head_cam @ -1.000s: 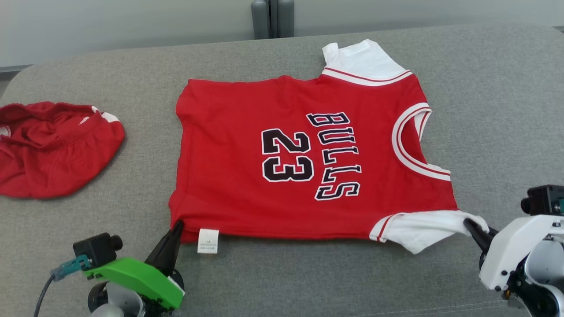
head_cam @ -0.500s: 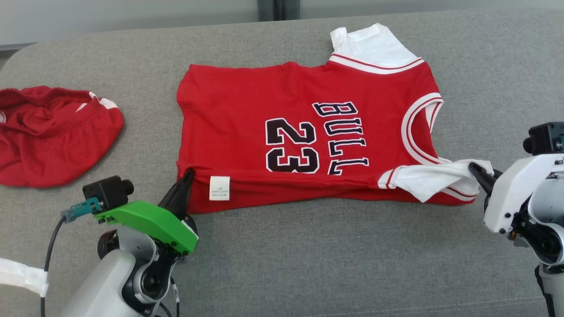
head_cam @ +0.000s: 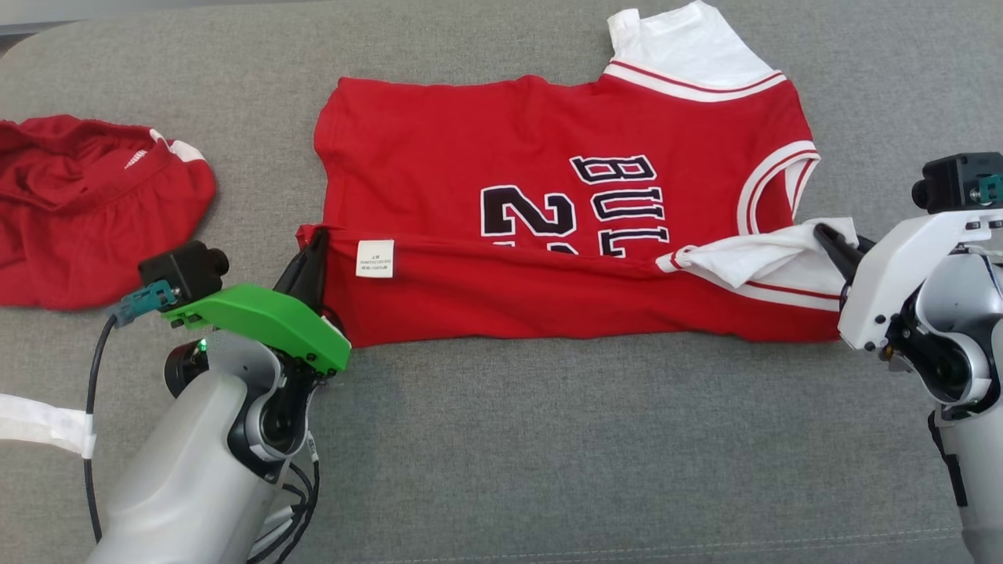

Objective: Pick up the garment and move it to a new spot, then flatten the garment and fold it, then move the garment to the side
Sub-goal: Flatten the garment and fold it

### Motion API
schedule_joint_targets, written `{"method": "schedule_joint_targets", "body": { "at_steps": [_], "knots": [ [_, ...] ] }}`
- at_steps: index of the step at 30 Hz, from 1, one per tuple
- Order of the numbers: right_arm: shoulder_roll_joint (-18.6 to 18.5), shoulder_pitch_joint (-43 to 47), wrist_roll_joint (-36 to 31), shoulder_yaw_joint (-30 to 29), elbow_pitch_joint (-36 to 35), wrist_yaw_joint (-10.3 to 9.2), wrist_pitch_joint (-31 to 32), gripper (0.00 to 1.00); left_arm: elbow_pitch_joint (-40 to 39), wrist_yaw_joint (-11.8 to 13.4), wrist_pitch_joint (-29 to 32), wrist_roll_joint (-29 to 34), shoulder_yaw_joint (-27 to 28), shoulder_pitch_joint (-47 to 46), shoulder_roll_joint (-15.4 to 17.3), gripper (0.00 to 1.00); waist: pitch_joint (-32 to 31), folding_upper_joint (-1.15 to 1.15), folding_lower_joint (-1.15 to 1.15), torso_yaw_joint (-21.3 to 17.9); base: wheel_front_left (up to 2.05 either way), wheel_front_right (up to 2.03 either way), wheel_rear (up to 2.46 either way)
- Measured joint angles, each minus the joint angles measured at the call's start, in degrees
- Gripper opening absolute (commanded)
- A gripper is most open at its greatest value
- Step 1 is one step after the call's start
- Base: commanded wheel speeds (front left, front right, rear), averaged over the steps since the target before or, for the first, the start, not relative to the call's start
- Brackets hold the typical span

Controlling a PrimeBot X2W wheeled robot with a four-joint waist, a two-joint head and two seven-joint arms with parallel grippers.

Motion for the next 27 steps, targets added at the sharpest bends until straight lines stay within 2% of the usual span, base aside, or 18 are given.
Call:
{"method": "schedule_joint_targets", "body": {
  "at_steps": [1,2,3,7,15,19,27],
  "knots": [
    [0.11,-0.46,0.01,0.13,0.52,0.0,-0.55,0.0,0.79,-0.09,-0.04,0.09,-0.08,-0.43,-0.23,0.25,0.21,0.0,0.0,0.01,0.0,0.0,0.0],
    [0.26,-0.93,-0.01,0.41,1.08,0.0,-1.36,0.37,1.71,-0.11,-0.14,0.14,-0.22,-0.9,-0.47,0.89,0.45,0.0,0.0,0.02,0.0,0.0,0.0],
    [0.37,-1.39,-0.04,0.69,1.48,0.0,-2.35,1.0,2.61,-0.13,-0.2,0.42,-0.46,-1.3,-0.75,1.0,0.67,0.0,0.0,0.02,0.0,0.0,0.0],
    [0.44,-3.55,-0.6,1.75,2.85,0.0,-7.16,1.0,5.0,-0.8,-0.99,0.65,-0.81,-2.47,-1.81,1.0,1.31,0.0,0.0,-0.01,0.0,0.0,0.0],
    [0.89,-6.48,-1.74,2.77,5.42,0.0,-18.73,1.0,8.67,-1.11,-4.6,3.59,-1.89,-2.5,-1.76,1.0,0.89,0.0,0.0,-0.13,0.0,0.0,0.0],
    [1.05,-3.92,-1.49,1.43,5.34,0.0,-18.05,1.0,8.33,0.1,-7.11,7.0,-3.83,-0.21,-0.68,1.0,-0.12,0.0,0.0,-0.06,0.0,0.0,0.0],
    [3.89,7.25,-6.2,-5.68,-0.87,0.0,-10.48,1.0,5.8,4.88,-8.36,13.91,-8.76,4.67,1.82,1.0,-1.74,0.0,0.0,-0.42,0.0,0.0,0.0]
  ]
}}
